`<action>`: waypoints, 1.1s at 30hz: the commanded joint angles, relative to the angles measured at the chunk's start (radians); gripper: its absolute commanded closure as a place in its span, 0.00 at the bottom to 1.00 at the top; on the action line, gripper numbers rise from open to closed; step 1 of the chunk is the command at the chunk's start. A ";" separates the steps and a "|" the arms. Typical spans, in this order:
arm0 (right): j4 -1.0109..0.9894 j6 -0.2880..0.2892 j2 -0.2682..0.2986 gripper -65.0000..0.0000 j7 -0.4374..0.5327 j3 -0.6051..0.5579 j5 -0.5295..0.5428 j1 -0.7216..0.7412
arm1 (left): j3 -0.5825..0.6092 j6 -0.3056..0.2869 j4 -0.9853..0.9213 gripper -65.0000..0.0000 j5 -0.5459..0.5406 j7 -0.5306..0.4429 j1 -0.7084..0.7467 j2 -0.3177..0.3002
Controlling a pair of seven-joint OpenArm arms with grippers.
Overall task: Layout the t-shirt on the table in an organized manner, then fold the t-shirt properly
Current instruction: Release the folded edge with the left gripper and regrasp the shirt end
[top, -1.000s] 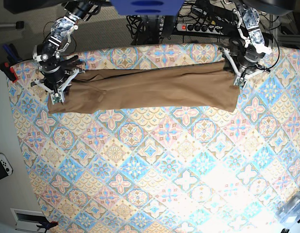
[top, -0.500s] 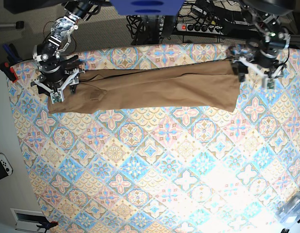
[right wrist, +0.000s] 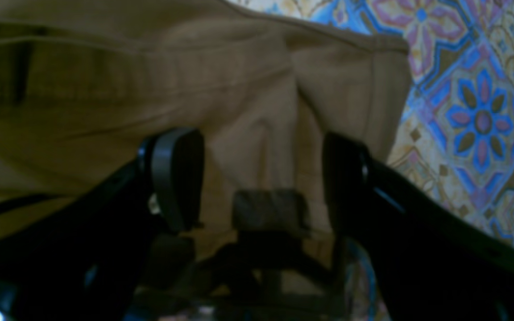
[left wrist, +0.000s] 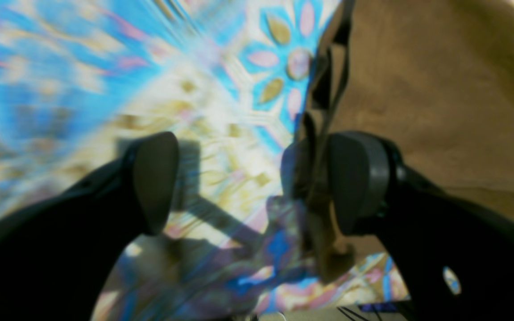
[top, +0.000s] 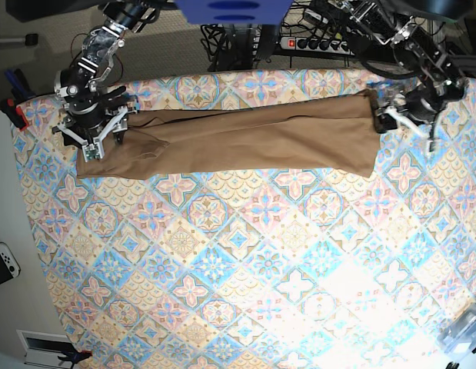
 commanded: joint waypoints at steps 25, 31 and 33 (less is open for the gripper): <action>0.018 -0.005 0.008 0.38 0.018 -0.002 0.006 0.011 | 0.164 -0.002 -0.045 1.00 -0.023 -0.011 0.019 0.033; 0.018 -0.005 0.008 0.38 0.022 0.000 0.007 0.011 | 0.037 -0.002 -0.047 1.00 -0.018 0.003 -0.029 -0.036; 0.018 -0.005 0.008 0.38 0.025 0.000 0.009 0.014 | 0.008 -0.002 -0.047 1.00 -0.029 0.053 -0.041 -0.075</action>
